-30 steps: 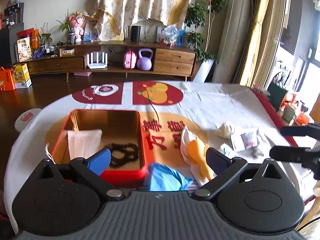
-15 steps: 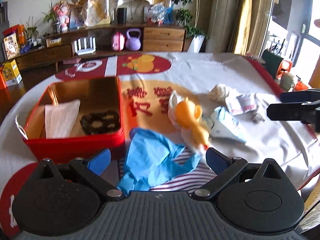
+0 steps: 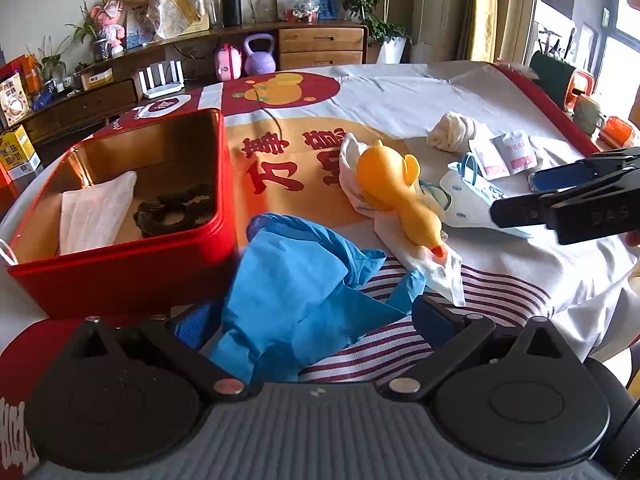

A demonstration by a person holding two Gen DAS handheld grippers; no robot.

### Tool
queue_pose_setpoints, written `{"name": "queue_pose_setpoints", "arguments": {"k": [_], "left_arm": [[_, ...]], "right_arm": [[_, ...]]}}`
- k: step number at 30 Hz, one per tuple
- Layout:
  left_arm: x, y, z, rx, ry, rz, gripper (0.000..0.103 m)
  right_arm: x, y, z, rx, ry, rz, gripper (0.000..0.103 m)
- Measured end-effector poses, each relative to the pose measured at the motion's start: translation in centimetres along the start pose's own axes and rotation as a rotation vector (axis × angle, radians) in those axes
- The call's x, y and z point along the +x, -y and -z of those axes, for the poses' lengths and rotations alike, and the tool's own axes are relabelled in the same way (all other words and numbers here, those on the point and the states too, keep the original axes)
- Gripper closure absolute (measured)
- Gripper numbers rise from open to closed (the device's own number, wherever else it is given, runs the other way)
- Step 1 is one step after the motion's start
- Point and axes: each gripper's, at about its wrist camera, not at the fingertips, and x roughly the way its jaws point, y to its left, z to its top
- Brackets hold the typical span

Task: Organize soft objects
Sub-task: 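Grasp the blue glove with the left tool while the right tool grasps the white face mask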

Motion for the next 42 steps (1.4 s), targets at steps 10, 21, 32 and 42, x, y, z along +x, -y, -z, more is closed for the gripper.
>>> {"name": "queue_pose_setpoints", "arguments": {"k": [10,21,32,42], "left_arm": [[1.0,-0.2,-0.1,-0.010,0.004,0.009,0.002],[1.2,0.2,-0.4,0.002,-0.022,0.014,0.065],[0.3,0.7,-0.7,0.031,-0.002,-0.017,0.094],[-2.0,0.6,-1.9,0.016,0.057,0.006,0.097]], "right_arm": [[1.8,0.2,-0.2,0.008,-0.028,0.019,0.047],[1.9,0.5,-0.2,0.034,-0.027,0.019,0.089],[-1.1,1.5,-0.1,0.094,0.031,0.036,0.102],[-5.7,1.5,-1.3,0.120,0.098,-0.021,0.103]]}}
